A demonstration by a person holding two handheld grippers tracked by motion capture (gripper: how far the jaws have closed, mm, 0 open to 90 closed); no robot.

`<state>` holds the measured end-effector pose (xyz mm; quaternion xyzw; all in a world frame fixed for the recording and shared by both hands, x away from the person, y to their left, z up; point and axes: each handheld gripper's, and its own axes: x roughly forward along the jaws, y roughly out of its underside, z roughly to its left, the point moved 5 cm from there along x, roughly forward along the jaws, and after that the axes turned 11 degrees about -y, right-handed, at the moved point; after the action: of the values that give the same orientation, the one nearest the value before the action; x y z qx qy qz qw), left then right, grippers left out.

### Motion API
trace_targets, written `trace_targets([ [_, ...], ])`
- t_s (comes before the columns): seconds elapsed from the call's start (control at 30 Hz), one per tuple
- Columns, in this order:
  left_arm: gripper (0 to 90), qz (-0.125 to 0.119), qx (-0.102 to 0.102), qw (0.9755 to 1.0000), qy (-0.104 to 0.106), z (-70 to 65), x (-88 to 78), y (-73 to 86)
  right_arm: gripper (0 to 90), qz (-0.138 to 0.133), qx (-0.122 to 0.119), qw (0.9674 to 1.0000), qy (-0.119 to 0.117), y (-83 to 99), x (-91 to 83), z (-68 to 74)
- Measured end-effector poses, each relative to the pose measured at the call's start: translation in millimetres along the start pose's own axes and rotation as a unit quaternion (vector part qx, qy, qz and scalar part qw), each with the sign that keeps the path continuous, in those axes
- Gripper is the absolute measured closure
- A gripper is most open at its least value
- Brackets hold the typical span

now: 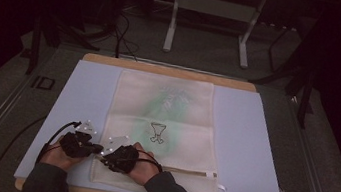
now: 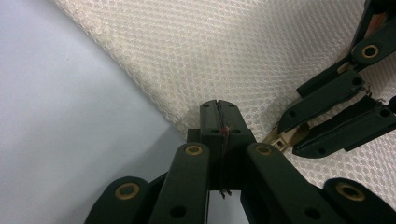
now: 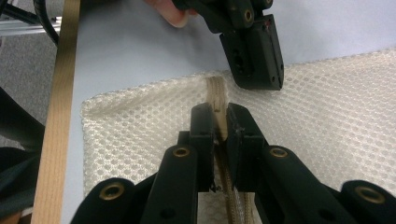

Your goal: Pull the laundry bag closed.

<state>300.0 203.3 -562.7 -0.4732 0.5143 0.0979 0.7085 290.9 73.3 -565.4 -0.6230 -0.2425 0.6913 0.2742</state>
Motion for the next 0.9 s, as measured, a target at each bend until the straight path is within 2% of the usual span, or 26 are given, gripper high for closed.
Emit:
trace_targets([
  [0.9, 89.9, 0.000, 0.003, 1.0000, -0.001, -0.2, 0.0, -0.3, 82.0, 0.032, -0.021, 0.9992, 0.008, 4.6, -13.2, 4.5],
])
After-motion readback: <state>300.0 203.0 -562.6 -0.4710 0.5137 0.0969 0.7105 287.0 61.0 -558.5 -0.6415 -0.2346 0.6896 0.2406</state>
